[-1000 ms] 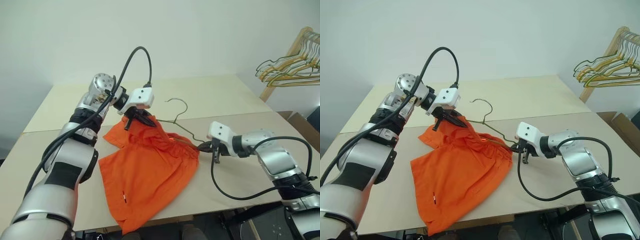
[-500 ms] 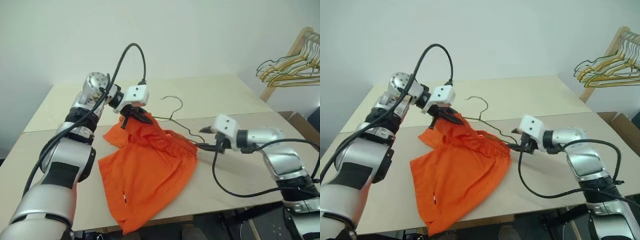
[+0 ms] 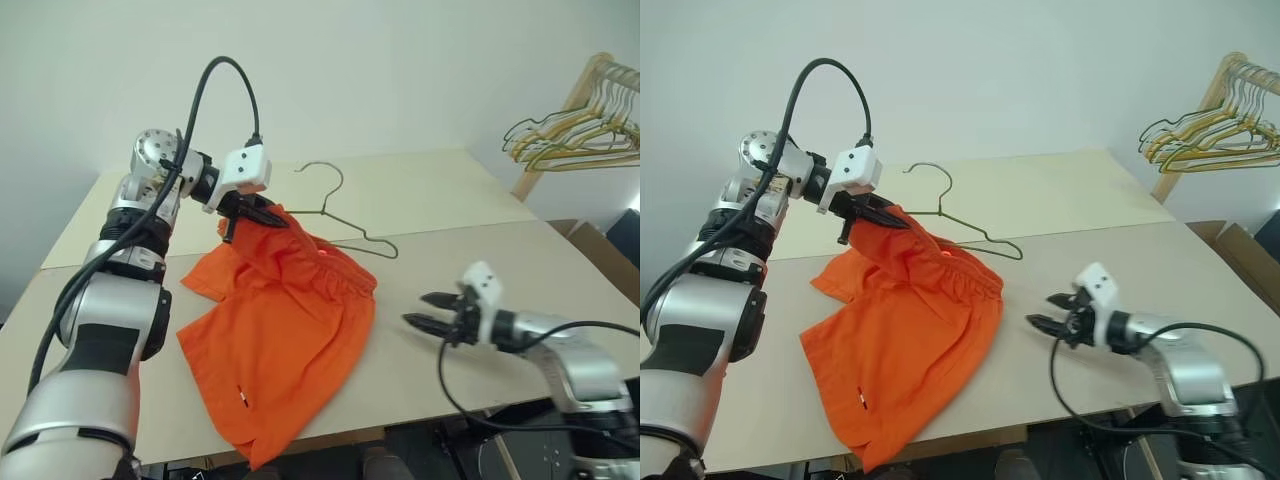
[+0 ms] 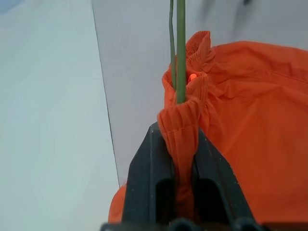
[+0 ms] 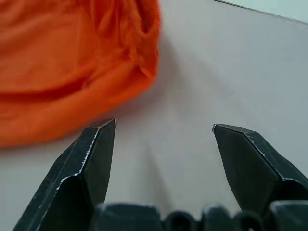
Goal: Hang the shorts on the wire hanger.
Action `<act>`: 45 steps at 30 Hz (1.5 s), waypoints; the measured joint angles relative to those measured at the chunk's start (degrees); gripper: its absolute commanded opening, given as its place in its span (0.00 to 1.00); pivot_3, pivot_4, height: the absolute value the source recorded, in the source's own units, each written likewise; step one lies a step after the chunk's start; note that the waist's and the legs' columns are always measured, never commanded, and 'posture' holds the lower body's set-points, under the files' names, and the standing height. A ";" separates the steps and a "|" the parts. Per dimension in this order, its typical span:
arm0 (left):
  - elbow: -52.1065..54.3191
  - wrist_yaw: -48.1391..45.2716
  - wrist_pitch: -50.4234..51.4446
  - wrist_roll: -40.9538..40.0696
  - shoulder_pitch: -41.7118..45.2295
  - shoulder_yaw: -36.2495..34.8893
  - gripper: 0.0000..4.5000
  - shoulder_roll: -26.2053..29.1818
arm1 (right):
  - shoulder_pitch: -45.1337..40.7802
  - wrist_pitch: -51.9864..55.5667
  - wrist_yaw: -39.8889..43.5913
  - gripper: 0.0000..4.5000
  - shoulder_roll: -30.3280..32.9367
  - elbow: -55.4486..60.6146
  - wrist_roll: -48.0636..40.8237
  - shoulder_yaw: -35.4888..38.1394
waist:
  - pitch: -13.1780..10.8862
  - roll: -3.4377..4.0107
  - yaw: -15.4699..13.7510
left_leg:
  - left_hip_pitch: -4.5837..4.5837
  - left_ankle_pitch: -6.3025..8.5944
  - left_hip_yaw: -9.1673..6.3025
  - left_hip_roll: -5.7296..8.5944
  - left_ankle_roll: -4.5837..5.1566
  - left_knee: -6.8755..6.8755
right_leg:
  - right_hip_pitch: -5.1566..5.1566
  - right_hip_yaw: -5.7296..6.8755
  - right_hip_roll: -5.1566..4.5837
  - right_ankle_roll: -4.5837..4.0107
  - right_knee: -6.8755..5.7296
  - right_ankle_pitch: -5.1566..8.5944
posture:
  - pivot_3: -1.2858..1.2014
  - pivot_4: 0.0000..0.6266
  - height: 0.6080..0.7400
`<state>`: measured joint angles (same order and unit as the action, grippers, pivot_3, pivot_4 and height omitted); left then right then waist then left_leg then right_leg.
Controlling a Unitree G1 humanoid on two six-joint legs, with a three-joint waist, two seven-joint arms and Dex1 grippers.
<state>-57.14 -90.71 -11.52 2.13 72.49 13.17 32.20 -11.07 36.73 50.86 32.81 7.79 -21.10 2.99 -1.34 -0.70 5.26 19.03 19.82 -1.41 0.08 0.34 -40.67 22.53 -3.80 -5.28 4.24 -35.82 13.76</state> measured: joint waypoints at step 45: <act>6.13 -1.57 -1.00 -11.44 -6.38 4.06 0.00 7.42 | -11.22 2.30 -3.14 0.01 -5.16 -15.53 -4.99 0.09 | 0.00 0.00 0.39 | 0.31 0.03 -0.31 0.07 0.05 -0.14 | 0.58 -0.08 -0.11 0.06 -0.32 -0.04 | 0.50 0.00 1.00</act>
<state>-51.01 -92.28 -12.51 -9.31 66.12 17.23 39.62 -22.29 39.03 47.72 27.65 -7.73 -26.09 3.08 -1.33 -0.70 5.65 19.34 19.85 -1.72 0.15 0.39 -40.81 23.11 -3.89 -5.39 4.30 -36.15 13.72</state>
